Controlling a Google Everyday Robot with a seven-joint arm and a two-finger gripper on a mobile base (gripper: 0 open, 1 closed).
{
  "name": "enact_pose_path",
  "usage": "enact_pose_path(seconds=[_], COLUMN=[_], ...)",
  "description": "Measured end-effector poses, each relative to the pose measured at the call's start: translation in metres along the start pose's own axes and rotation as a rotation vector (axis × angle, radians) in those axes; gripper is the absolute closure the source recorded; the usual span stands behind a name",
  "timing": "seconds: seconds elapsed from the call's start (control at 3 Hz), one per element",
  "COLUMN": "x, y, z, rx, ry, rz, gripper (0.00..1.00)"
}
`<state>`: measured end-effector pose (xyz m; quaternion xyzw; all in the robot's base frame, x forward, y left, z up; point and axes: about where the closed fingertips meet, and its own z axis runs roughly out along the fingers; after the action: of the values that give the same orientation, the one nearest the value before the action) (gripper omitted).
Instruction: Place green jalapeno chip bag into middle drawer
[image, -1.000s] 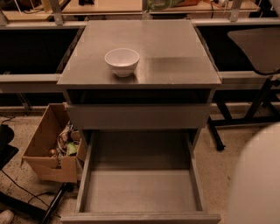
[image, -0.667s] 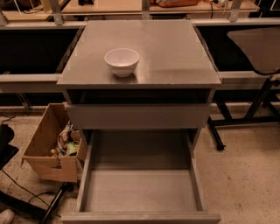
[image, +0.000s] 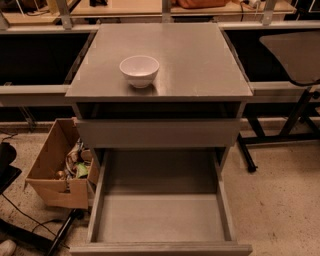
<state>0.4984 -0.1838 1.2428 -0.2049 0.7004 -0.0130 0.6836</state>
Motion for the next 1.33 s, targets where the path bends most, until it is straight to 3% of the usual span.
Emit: enact_pose_path(seconds=[0.33, 0.67, 1.0, 1.33], x=[0.079, 0.269, 0.380, 0.445], y=[-0.013, 0.002, 0.024, 0.038], z=[-0.047, -0.023, -0.002, 0.010], rx=[0.047, -0.052, -0.151, -0.205], ry=[0.120, 0.350, 0.443, 0.418], rz=[0.095, 0.304, 0.446, 0.581], gripper=[1.00, 1.00, 1.00, 1.00])
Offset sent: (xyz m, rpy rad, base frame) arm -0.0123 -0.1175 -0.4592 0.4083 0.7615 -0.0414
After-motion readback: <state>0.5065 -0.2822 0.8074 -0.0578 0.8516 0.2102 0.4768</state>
